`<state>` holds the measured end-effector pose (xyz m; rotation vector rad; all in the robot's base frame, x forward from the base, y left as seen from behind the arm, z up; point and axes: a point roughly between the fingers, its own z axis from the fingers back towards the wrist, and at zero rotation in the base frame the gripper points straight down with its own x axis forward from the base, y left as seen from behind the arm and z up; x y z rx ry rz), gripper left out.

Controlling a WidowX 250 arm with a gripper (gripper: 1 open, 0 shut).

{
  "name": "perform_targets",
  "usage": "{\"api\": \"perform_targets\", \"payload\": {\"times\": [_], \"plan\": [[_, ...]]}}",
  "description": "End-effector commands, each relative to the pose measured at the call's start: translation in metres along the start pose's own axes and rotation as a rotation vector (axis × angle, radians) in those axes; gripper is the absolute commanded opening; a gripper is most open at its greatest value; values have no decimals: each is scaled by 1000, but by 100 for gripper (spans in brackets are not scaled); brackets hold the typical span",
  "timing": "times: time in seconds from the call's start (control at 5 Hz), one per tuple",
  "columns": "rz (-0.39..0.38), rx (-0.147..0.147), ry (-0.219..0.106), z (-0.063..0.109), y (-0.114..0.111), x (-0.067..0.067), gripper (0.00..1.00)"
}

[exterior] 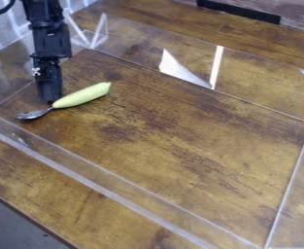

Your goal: Move the green spoon to the left

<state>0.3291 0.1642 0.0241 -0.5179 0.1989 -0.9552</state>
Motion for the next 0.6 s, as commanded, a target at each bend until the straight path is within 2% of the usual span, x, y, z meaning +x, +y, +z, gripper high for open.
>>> {"api": "perform_targets", "payload": {"times": [0.0,0.4], "plan": [[39,82,-25,26,-8,-7,0],[96,91,-54,40,-11,-8,0]]}}
